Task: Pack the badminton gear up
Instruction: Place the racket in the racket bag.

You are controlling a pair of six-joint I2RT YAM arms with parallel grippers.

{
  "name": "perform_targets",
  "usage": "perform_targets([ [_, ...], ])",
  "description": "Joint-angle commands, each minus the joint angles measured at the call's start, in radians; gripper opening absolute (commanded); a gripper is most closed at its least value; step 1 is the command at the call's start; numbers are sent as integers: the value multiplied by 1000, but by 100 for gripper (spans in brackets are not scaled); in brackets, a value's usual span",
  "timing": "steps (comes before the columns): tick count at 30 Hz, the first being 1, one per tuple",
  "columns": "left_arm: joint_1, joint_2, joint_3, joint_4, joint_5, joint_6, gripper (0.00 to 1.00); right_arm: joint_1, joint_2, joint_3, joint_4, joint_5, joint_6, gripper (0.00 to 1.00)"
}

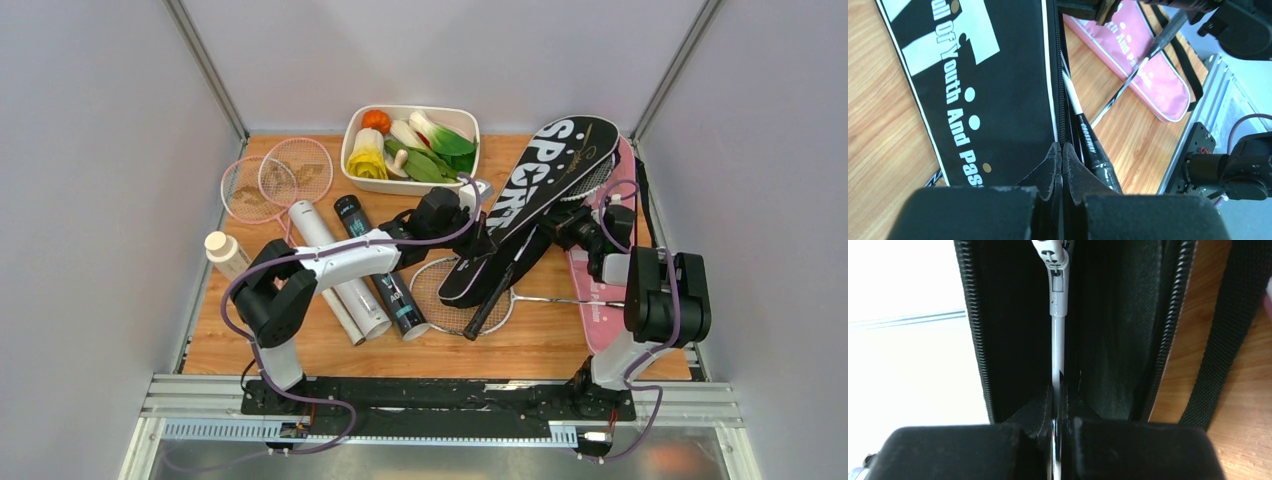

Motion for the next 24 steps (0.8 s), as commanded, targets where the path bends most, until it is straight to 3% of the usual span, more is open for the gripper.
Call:
perform_targets([
  [1,-2,-83,-17,61,40,-18,0,-8,8,73,106,102,-2,0],
  [8,-4,-95,-70,128,81,-68,0,-9,29,91,119,179,44,0],
  [13,-11,-86,-79,86,56,-25,0,-6,23,93,115,234,78,0],
  [24,-11,-155,-115,89,47,-86,0,0,115,119,152,317,74,0],
])
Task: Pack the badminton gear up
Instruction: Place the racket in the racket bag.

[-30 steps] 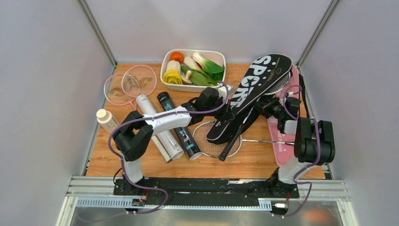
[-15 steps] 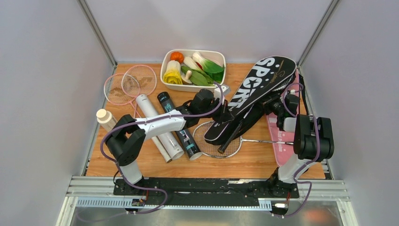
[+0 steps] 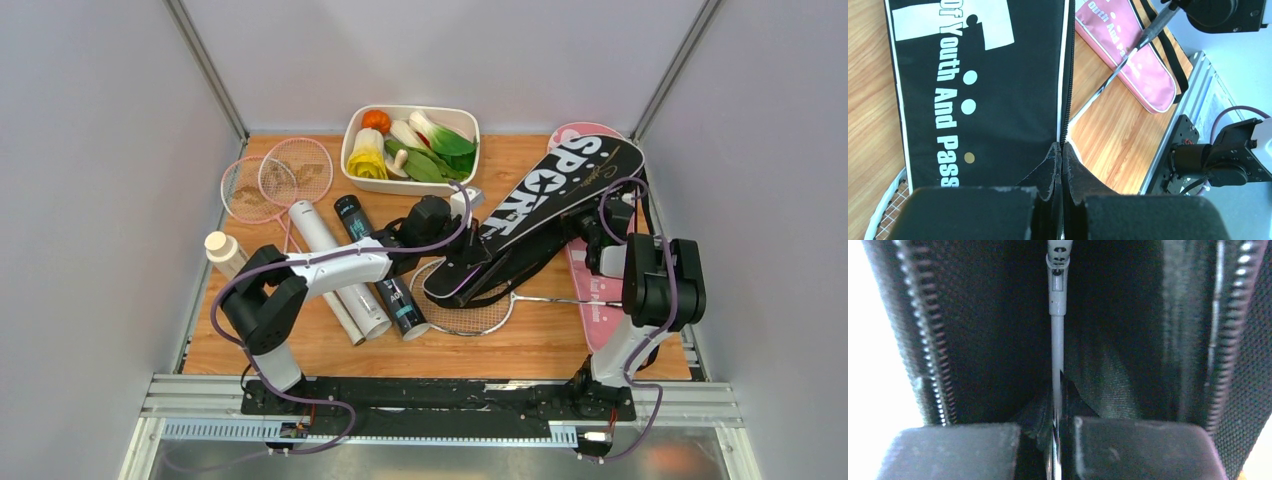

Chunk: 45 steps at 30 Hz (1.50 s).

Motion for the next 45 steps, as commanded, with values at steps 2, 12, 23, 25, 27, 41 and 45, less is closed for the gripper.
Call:
perform_targets([
  [2,-7,-95,-1,0,9,-21,0,-3,22,51,97,89,-1,0],
  [12,-6,-104,12,-45,5,-85,0,9,41,67,69,165,-5,0],
  [23,-5,-51,27,0,-72,-103,0,98,36,160,-61,144,-98,33],
  [25,-5,-32,56,-32,-110,-100,0,102,14,182,-168,90,-164,43],
  [27,-4,-16,80,-52,-146,-89,0,102,-20,203,-316,45,-267,51],
  [41,14,72,154,-66,-248,-88,0,66,-274,303,-976,-114,-906,67],
  [45,19,79,170,-70,-258,-85,0,64,-351,380,-1148,-152,-1131,71],
])
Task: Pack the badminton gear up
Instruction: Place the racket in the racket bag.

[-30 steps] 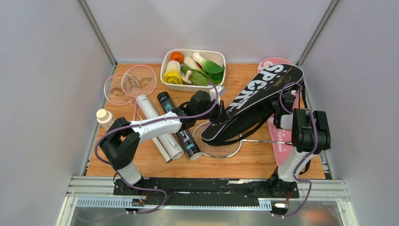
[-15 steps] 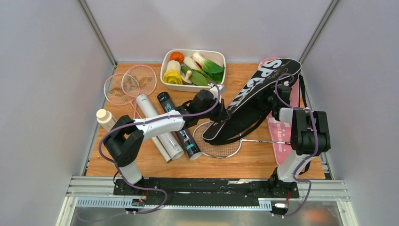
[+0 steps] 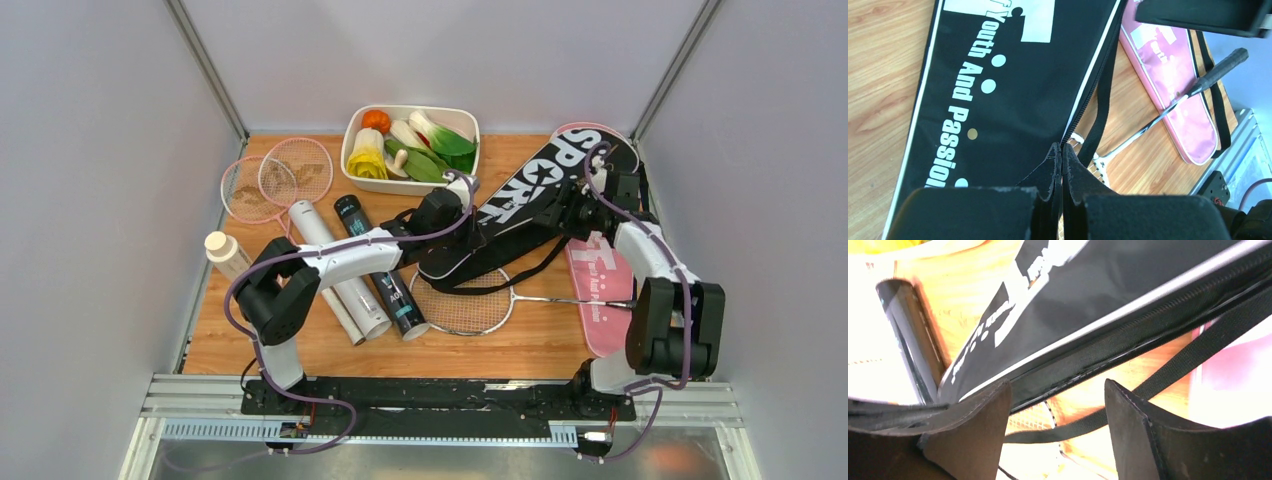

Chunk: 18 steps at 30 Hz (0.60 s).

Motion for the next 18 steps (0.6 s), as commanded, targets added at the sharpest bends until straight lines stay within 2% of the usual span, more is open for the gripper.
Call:
perform_targets([
  [1,11,1,59,38,-19,-4,0,-1,-114,111,-205,-45,-332,71],
  [5,16,13,60,57,-17,-12,0,1,-187,94,-273,-89,-566,72],
  [9,22,37,67,69,-2,-35,0,1,-296,9,-329,10,-820,71],
  [12,28,52,60,85,13,-64,0,2,-361,-78,-348,11,-924,70],
  [18,54,69,28,134,34,-113,0,51,-407,-190,-352,-94,-1096,68],
])
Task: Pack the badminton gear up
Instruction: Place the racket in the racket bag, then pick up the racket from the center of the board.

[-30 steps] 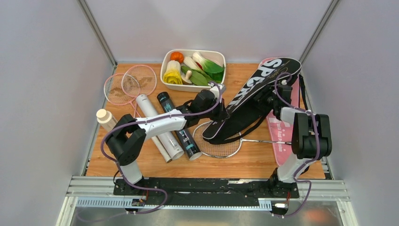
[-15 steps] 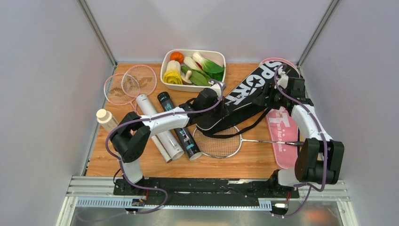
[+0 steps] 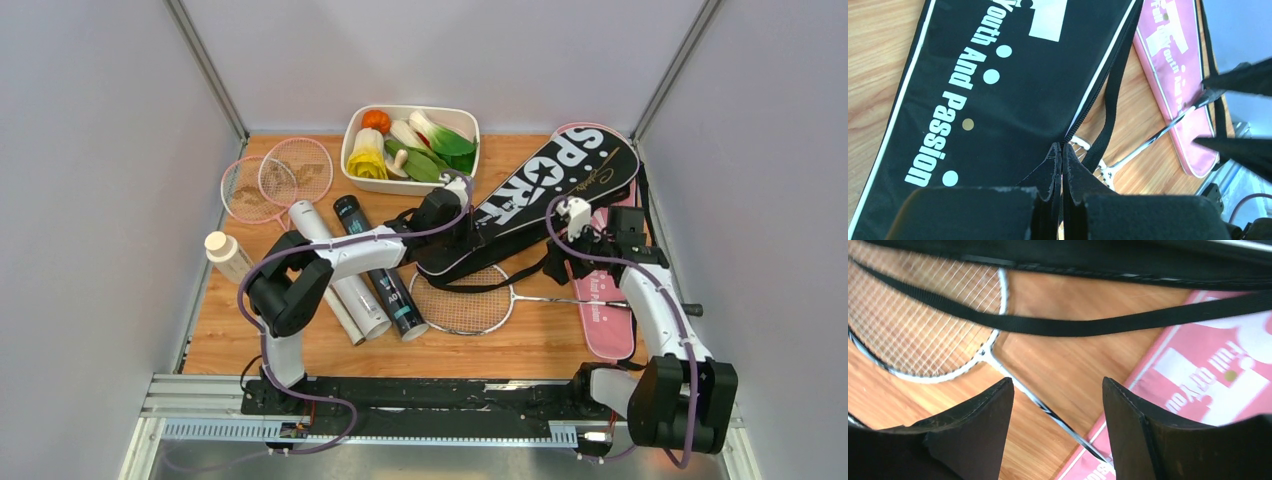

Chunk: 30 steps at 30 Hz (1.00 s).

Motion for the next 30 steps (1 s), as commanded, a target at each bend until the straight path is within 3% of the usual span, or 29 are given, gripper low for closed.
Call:
perform_targets([
  [1,27,2,13,110,27,-55,0,56,-38,-78,-20,-79,-236,68],
  [20,62,33,22,167,97,-71,0,357,146,-191,113,132,-357,62],
  [26,71,43,27,180,111,-77,0,403,161,-226,180,233,-362,49],
  [30,73,43,28,180,113,-78,0,422,165,-245,212,237,-365,47],
])
